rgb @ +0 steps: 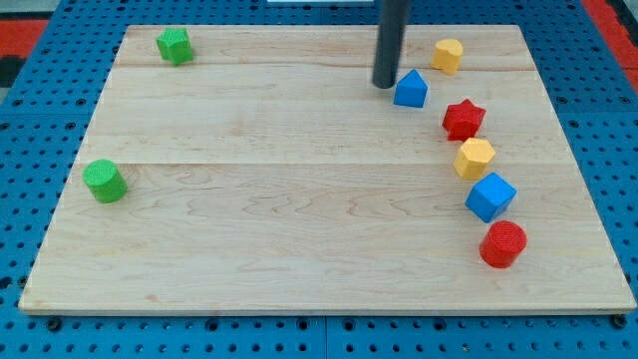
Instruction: Push the blue triangle to the right side of the board
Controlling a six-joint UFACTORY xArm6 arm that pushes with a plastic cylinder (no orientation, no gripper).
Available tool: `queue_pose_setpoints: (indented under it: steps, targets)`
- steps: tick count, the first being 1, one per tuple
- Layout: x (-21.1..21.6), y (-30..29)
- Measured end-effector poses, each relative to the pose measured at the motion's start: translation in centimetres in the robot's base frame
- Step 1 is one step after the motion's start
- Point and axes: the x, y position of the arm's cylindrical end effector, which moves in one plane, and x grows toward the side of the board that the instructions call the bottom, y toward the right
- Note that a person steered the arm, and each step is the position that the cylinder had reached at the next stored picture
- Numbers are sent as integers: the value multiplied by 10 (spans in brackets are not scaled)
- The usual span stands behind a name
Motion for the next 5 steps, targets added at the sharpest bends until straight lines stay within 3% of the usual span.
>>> queue_pose_setpoints:
  steps: [1, 3, 4, 5]
  targets:
    - [28, -36]
    - [31, 28]
    - [19, 20]
    - [11, -27]
